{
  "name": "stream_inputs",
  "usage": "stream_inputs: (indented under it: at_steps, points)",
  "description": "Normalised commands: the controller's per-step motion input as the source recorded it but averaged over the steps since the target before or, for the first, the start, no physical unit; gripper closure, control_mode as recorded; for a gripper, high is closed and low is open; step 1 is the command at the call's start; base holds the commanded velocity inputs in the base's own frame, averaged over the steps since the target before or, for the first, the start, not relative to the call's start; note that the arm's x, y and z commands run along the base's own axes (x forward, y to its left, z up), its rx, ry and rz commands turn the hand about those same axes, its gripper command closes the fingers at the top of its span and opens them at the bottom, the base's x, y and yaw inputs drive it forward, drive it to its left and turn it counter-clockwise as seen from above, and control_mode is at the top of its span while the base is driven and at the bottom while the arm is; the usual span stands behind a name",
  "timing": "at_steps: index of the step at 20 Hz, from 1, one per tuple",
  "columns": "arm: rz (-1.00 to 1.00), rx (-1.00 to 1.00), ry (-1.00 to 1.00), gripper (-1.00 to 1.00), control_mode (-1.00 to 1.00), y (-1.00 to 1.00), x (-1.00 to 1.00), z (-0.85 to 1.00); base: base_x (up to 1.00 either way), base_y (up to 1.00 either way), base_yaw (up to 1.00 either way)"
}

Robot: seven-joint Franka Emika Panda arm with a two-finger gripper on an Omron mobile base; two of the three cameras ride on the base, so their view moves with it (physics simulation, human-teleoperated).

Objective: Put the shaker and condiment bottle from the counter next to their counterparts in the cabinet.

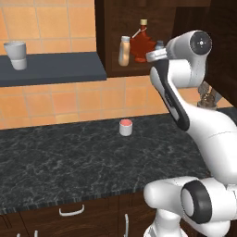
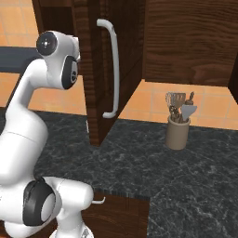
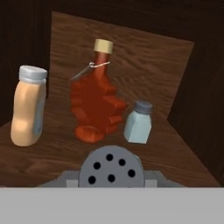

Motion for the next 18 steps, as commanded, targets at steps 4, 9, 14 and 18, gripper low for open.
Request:
stream_inputs:
  at_steps: [4, 9, 14, 18]
  points:
    - [0.00, 0.00, 0.00, 1.00, -1.00, 0.00, 0.32, -0.02, 0.00, 0.00, 0.00]
    - [0.00, 0.00, 0.00, 1.00, -1.00, -0.01, 0.22, -0.11, 0.00, 0.00, 0.00]
    - [0.00, 0.00, 0.00, 1.00, -1.00, 0.00, 0.01, -0.49, 0.00, 0.00, 0.00]
    - [0.00, 0.00, 0.00, 1.00, -1.00, 0.00, 0.03, -0.50, 0.00, 0.00, 0.00]
